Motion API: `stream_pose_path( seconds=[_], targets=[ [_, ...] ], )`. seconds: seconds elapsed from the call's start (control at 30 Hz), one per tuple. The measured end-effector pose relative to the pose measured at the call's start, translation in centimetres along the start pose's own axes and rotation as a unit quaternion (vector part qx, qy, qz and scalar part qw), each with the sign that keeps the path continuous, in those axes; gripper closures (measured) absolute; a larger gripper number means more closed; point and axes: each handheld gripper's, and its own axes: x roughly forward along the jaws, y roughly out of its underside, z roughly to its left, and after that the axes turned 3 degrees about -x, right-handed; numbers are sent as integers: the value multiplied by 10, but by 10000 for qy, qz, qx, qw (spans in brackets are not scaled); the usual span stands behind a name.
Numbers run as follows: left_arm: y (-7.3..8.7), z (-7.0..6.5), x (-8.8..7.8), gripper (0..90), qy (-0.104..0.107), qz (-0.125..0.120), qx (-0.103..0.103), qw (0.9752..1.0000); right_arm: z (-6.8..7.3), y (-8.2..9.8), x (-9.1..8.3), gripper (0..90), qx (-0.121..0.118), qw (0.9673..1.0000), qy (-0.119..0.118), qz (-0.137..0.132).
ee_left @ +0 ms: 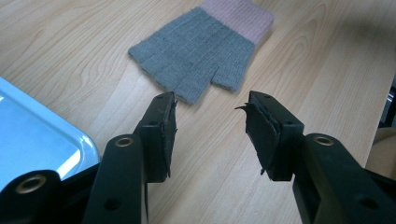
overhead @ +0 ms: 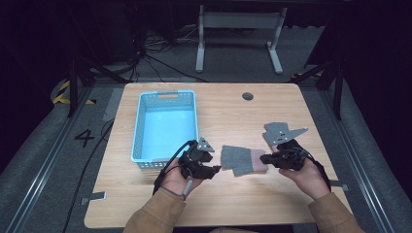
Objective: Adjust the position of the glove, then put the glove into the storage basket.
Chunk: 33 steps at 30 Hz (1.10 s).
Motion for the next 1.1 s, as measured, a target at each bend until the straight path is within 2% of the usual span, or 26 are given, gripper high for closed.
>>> stream_pose_path(
  seconds=[0.37, 0.67, 0.9, 1.0, 1.1],
  targets=[
    [1, 1, -1, 529, 4, -4, -21, 10000, -12, 0, -14, 811, 252, 9987, 240, -384],
    [2, 3, -3, 527, -20, -39, -81, 10000, -35, -5, -22, 736, 576, 9956, 501, -541],
    [2, 4, -3, 526, -19, -33, -92, 10000, -64, -3, -21, 649, 956, 9900, 929, -467],
    [2, 4, -2, 525, -21, -27, -78, 10000, -76, 0, -16, 615, 1172, 9872, 1005, -400],
    [2, 4, -1, 525, -4, 3, -76, 10000, -84, 3, -12, 590, 1284, 9848, 1129, -296]
  ],
)
